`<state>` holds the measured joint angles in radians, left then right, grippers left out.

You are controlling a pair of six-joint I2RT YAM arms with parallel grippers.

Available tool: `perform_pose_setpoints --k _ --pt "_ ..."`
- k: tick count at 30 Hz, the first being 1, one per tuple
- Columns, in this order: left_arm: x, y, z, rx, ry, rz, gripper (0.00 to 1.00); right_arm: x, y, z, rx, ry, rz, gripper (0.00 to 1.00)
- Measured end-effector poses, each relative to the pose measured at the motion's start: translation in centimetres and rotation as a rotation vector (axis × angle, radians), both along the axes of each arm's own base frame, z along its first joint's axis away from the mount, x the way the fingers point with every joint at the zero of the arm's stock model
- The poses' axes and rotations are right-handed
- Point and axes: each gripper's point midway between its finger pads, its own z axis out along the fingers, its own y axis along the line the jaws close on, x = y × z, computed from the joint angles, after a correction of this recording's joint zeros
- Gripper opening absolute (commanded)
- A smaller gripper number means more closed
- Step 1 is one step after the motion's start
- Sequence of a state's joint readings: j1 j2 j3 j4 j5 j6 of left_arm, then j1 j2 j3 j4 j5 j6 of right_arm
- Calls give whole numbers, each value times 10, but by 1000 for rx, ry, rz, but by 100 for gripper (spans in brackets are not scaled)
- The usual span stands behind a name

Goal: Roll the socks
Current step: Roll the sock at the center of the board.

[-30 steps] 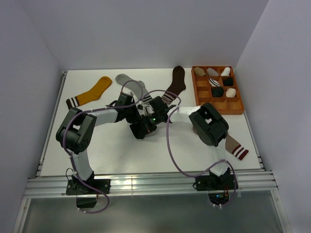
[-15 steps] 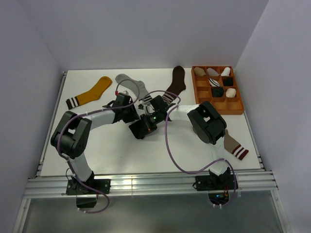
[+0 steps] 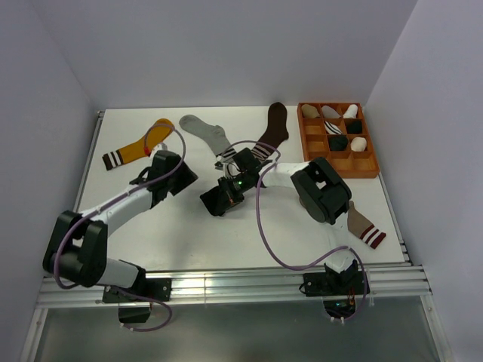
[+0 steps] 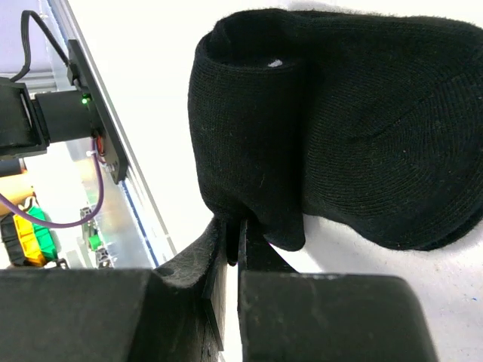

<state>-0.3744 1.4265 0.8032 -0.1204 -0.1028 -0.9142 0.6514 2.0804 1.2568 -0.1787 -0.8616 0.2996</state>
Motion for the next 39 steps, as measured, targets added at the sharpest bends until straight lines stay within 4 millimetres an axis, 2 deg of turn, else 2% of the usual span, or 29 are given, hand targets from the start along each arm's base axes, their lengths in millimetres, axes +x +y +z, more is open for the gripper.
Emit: perform_pose_setpoints --k 2,5,9,14,16,21,28,39 --pt "-17 0 -10 -32 12 -13 60 0 0 0 -7 8 0 0" --pt "-45 -3 -35 -75 64 -44 60 1 0 0 -19 19 2 0" --pt "-66 -9 -56 -133 99 -77 61 1 0 1 -30 33 3 0" --pt "-61 -26 -45 -228 12 -119 63 1 0 1 -42 44 6 0" --pt "-57 -33 -38 -264 -41 -139 70 1 0 1 -48 49 6 0" --pt "-51 -40 -31 -303 -102 -155 70 2 0 2 -58 51 14 0" --pt "-52 -39 -50 -288 -57 -148 68 3 0 2 -74 58 29 0" --pt "-40 -49 -52 -305 -56 -171 63 4 0 3 -80 52 48 0"
